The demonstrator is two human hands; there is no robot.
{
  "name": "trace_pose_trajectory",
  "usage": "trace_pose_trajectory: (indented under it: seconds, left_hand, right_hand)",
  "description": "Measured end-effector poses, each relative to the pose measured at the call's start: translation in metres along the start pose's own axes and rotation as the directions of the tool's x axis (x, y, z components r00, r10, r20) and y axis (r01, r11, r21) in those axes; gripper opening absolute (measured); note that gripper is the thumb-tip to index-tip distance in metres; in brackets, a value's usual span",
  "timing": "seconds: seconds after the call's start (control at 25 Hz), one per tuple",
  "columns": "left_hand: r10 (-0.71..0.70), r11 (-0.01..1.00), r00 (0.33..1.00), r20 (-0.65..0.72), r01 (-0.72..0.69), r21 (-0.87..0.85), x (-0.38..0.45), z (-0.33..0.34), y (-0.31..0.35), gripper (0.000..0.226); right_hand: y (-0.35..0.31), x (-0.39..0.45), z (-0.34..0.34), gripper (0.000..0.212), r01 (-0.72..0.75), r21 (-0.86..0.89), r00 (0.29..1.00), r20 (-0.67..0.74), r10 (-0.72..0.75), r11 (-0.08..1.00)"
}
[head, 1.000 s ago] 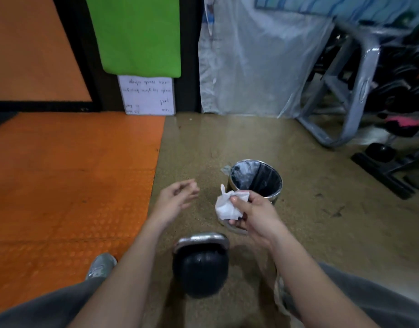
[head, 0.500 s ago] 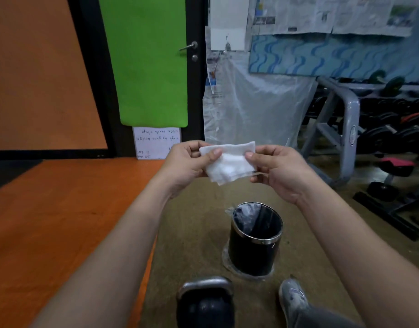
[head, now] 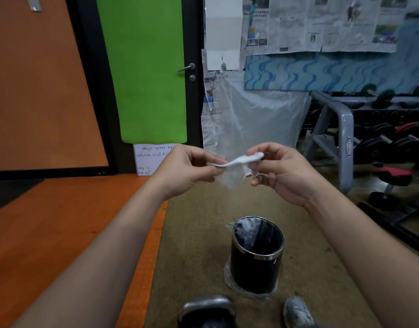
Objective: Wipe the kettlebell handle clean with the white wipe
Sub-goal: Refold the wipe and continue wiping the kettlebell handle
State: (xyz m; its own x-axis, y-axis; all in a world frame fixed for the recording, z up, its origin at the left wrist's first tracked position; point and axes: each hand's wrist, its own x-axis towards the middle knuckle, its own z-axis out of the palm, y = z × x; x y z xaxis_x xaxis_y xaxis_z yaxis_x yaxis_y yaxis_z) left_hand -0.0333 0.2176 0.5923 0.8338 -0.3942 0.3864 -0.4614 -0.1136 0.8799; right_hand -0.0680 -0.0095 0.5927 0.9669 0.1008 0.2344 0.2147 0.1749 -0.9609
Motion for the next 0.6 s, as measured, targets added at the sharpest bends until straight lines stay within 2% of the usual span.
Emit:
trace_pose_trajectory:
  seconds: [0.16,0.24,0.36,0.48,0.6]
  left_hand:
    - [0.122,0.992,0.992,-0.01,-0.122,0.044,-0.004,0.002,0.014,0.023]
    - [0.167,0.986,0.984,-0.065,-0.167,0.01,-0.006,-0.001,0.021,0.025]
    - [0.202,0.979,0.973,-0.113,-0.202,0.01,-0.005,-0.008,0.027,0.022]
    - [0.066,0.979,0.991,-0.119,-0.087,-0.183,-0.003,-0.009,0.03,0.034]
    - [-0.027,0.962,0.989,-0.145,-0.014,-0.274,0.001,-0.004,0.028,0.031]
  right_hand:
    - [-0.011,-0.001,0.0,0.017,0.131,-0.012,0.991,0.017,-0.131,0.991]
    - [-0.015,-0.003,0.001,0.011,0.152,0.021,0.987,0.039,-0.153,0.988]
    - [-0.02,-0.004,0.0,0.014,0.175,-0.004,0.984,0.04,-0.175,0.985]
    - [-0.022,-0.001,0.002,0.033,0.116,0.007,0.992,0.038,-0.116,0.993]
    - [-0.018,0.002,0.007,0.032,0.067,-0.001,0.998,0.0,-0.067,0.998]
